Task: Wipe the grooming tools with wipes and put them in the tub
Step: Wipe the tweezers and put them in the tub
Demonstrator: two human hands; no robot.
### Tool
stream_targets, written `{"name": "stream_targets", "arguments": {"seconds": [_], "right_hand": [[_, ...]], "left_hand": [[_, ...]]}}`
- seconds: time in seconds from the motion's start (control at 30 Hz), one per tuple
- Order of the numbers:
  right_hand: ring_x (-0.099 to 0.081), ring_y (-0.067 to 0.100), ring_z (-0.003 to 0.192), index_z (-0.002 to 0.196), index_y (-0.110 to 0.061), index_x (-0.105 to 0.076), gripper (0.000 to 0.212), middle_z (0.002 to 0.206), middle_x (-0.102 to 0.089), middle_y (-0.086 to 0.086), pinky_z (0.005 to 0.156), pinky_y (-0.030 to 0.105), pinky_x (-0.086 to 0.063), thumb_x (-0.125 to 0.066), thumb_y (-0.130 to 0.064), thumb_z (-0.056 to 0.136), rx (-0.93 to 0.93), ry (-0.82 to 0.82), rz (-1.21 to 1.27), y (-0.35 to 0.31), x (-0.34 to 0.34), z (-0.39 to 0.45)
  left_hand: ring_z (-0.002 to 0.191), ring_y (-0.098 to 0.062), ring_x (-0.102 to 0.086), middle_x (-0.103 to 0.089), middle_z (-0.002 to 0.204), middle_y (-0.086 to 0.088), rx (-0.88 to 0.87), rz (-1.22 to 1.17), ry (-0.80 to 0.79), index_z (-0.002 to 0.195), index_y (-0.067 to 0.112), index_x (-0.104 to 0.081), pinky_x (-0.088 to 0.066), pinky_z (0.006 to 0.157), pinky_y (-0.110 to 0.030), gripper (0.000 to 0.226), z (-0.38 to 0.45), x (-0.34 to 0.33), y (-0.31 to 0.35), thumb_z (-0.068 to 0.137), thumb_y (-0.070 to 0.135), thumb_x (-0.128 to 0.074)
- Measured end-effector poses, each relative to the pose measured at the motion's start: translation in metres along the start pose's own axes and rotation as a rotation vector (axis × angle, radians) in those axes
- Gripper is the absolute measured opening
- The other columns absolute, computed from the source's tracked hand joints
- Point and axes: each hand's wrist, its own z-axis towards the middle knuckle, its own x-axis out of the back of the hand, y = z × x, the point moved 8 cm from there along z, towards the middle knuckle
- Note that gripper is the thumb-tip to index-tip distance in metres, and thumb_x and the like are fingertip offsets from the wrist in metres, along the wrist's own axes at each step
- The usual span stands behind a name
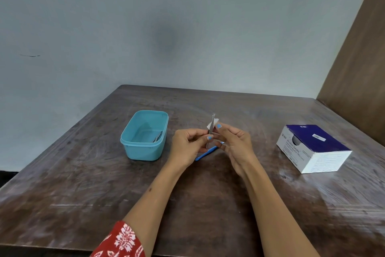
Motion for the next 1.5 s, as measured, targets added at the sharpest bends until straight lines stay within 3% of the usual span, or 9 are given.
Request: {"name": "stream_targets", "arguments": {"seconds": [0.23, 0.4, 0.6, 0.8, 0.97, 1.1, 1.2, 1.4, 1.5], "right_hand": [[-0.065, 0.005, 0.060, 0.066, -0.018, -0.076, 0.016, 0.067, -0.072, -0.002, 0.054, 0.016, -0.050, -0.075, -0.034, 0.066, -0.016, 0.038, 0.026, -0.002, 0.002, -0.001], [-0.066, 0.009, 0.061, 0.061, -0.019, -0.073, 0.022, 0.063, -0.070, -0.002, 0.062, 0.024, -0.049, -0.066, -0.015, 0.082, -0.072, 0.086, 0.124, 0.005, 0.010, 0.002], [-0.069, 0.015, 0.060, 0.071, -0.010, -0.071, 0.019, 0.064, -0.071, 0.005, 0.054, 0.023, -0.055, -0.060, -0.003, 0.084, -0.039, 0.143, 0.206, 0.006, 0.015, 0.004], [-0.069, 0.020, 0.073, 0.056, -0.014, -0.073, 0.034, 0.069, -0.072, 0.005, 0.062, 0.027, -0.056, -0.059, 0.003, 0.081, 0.009, 0.231, 0.118, 0.005, 0.025, 0.006], [-0.058, 0.020, 0.083, 0.069, -0.013, -0.072, 0.028, 0.088, -0.068, 0.009, 0.064, 0.027, -0.049, -0.054, 0.002, 0.084, 0.035, 0.281, 0.047, 0.005, 0.027, 0.008], [-0.066, 0.015, 0.075, 0.083, -0.010, -0.069, 0.023, 0.080, -0.072, 0.003, 0.060, 0.021, -0.054, -0.060, 0.011, 0.081, 0.076, 0.243, 0.094, 0.002, 0.024, 0.007], [-0.069, 0.015, 0.070, 0.092, -0.012, -0.064, 0.027, 0.074, -0.073, 0.004, 0.064, 0.024, -0.058, -0.065, 0.010, 0.078, 0.086, 0.214, 0.118, -0.001, 0.020, 0.006], [-0.067, 0.012, 0.058, 0.091, -0.013, -0.066, 0.022, 0.062, -0.070, 0.001, 0.061, 0.023, -0.058, -0.049, 0.001, 0.091, 0.115, 0.134, 0.097, -0.005, 0.011, 0.006], [-0.069, 0.014, 0.064, 0.089, -0.013, -0.067, 0.021, 0.069, -0.073, 0.004, 0.066, 0.026, -0.059, -0.061, 0.006, 0.082, 0.115, 0.090, 0.064, -0.005, 0.008, 0.006]], "left_hand": [[0.068, -0.009, -0.066, -0.070, 0.075, -0.004, -0.016, 0.027, -0.057, 0.098, 0.008, -0.072, -0.057, 0.062, -0.021, 0.017, -0.001, -0.006, 0.001, 0.081, 0.007, -0.068], [0.068, -0.009, -0.066, -0.069, 0.072, -0.001, -0.010, 0.004, -0.065, 0.095, 0.009, -0.072, -0.057, 0.062, -0.021, 0.014, -0.001, -0.007, 0.000, 0.082, 0.006, -0.067], [0.067, -0.007, -0.066, -0.070, 0.072, 0.001, -0.008, 0.001, -0.072, 0.096, 0.008, -0.072, -0.056, 0.061, -0.019, 0.015, -0.001, -0.007, 0.001, 0.082, 0.006, -0.067], [0.072, -0.012, -0.067, -0.070, 0.075, 0.000, 0.009, 0.021, -0.081, 0.096, 0.009, -0.072, -0.056, 0.062, -0.020, 0.016, -0.002, -0.008, 0.000, 0.081, 0.006, -0.068], [0.080, -0.019, -0.068, -0.070, 0.084, -0.008, 0.034, 0.043, -0.075, 0.102, 0.006, -0.070, -0.059, 0.069, -0.029, 0.022, -0.002, -0.010, -0.003, 0.080, 0.008, -0.069], [0.075, -0.015, -0.069, -0.070, 0.081, -0.004, 0.028, 0.047, -0.086, 0.100, 0.008, -0.071, -0.059, 0.066, -0.025, 0.019, -0.003, -0.011, -0.003, 0.080, 0.008, -0.068], [0.073, -0.014, -0.069, -0.070, 0.077, -0.001, 0.017, 0.040, -0.085, 0.097, 0.010, -0.071, -0.058, 0.065, -0.025, 0.017, -0.003, -0.011, -0.002, 0.081, 0.009, -0.068], [0.066, -0.009, -0.067, -0.070, 0.070, 0.000, 0.010, 0.024, -0.023, 0.097, 0.006, -0.071, -0.058, 0.064, -0.024, 0.016, -0.001, -0.004, -0.005, 0.082, 0.006, -0.067], [0.068, -0.010, -0.067, -0.069, 0.070, 0.000, 0.007, 0.021, -0.016, 0.094, 0.011, -0.072, -0.059, 0.068, -0.029, 0.013, 0.000, -0.003, -0.005, 0.083, 0.006, -0.066]]}}
